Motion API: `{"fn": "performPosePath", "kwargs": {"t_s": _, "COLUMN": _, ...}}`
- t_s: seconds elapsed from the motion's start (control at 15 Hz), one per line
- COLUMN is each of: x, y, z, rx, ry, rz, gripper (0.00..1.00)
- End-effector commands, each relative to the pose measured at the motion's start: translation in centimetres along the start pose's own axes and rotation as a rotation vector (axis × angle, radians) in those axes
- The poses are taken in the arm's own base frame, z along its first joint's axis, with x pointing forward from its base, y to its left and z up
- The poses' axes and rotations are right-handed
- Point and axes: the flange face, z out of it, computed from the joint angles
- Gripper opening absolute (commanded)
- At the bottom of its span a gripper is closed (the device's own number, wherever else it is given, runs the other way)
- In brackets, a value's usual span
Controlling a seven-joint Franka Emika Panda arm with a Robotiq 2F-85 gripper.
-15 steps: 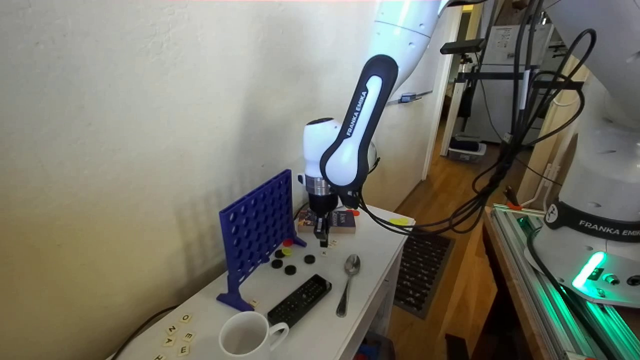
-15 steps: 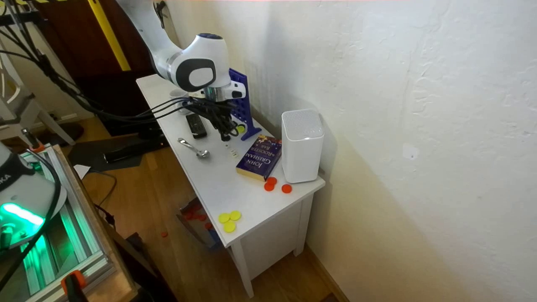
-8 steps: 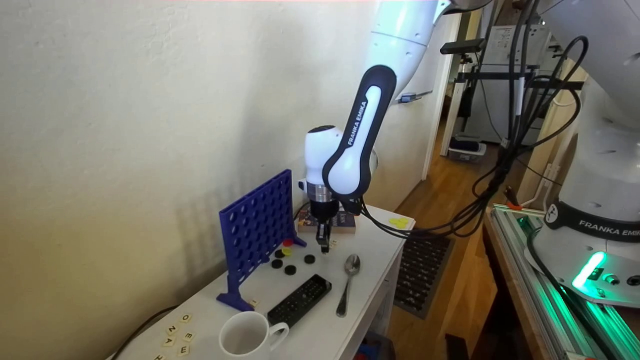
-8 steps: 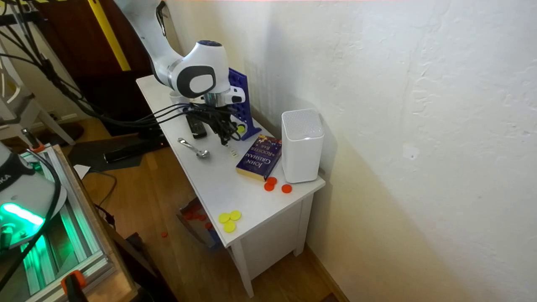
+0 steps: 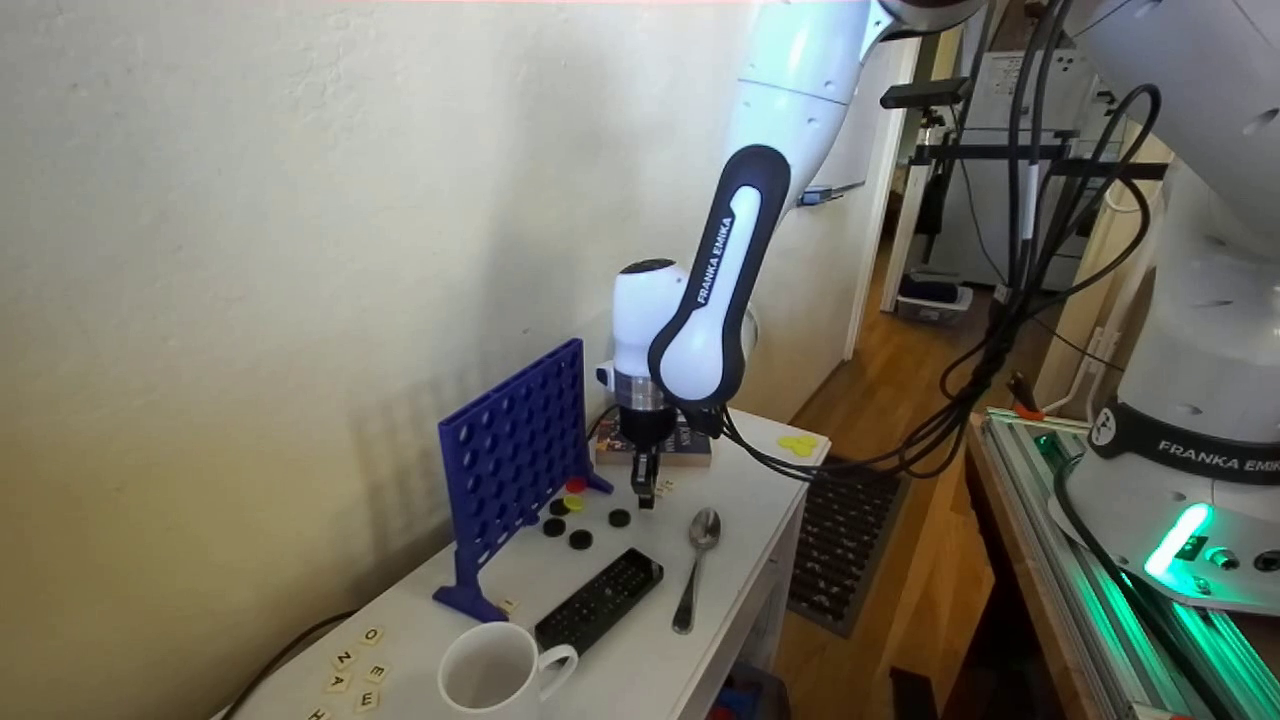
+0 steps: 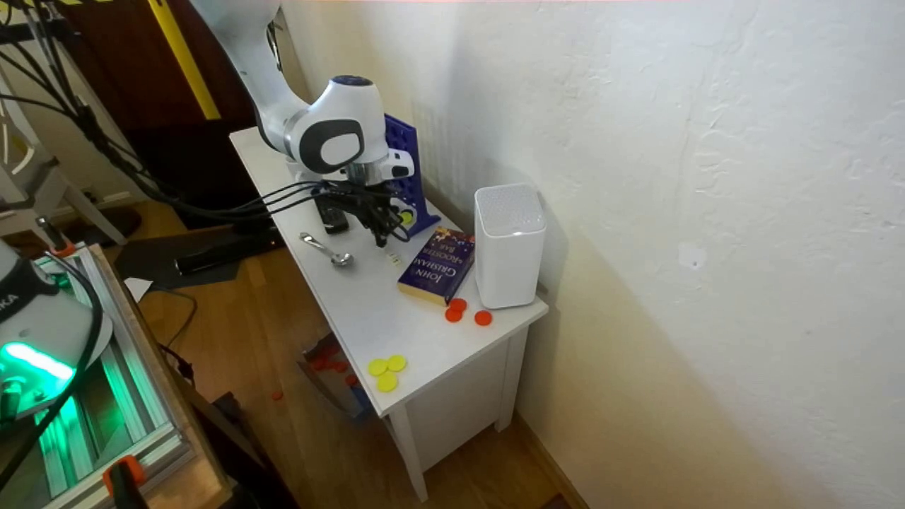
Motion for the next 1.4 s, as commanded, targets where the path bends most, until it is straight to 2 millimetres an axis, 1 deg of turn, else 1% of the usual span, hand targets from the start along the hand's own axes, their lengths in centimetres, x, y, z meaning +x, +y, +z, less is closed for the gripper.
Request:
{"fn": "performPosePath", "kwargs": {"t_s": 0.0, "x": -0.05, "y": 0.37, "z": 0.75, "rx": 0.002, "ry": -0.010, "rz": -0.055, "gripper": 0.00}}
{"fn": "performPosePath", "kwargs": {"t_s": 0.2, "x": -0.32, "y": 0.52, "z": 1.22, "rx": 0.011, "ry": -0.023, "rz": -0.156, "gripper": 0.00}}
{"fn": "performPosePath", "kwargs": {"t_s": 0.47, "x": -0.15, "y": 0.83, "z": 1.32, "rx": -0.005, "ry": -0.025, "rz": -0.323, "gripper": 0.00}}
{"fn": "performPosePath", "kwargs": {"t_s": 0.67, "x": -0.05, "y": 0.69, "z": 1.58, "rx": -0.015, "ry": -0.030, "rz": -0.446, "gripper": 0.00}}
{"fn": "performPosePath", "kwargs": {"t_s": 1.0, "x": -0.03, "y": 0.24, "z": 1.42, "rx": -0.026, "ry": -0.033, "rz": -0.663, "gripper": 0.00}}
{"fn": "performPosePath", "kwargs": {"t_s": 1.33, "x": -0.34, "y": 0.43, "z": 1.28, "rx": -0.016, "ry": -0.024, "rz": -0.805, "gripper": 0.00}}
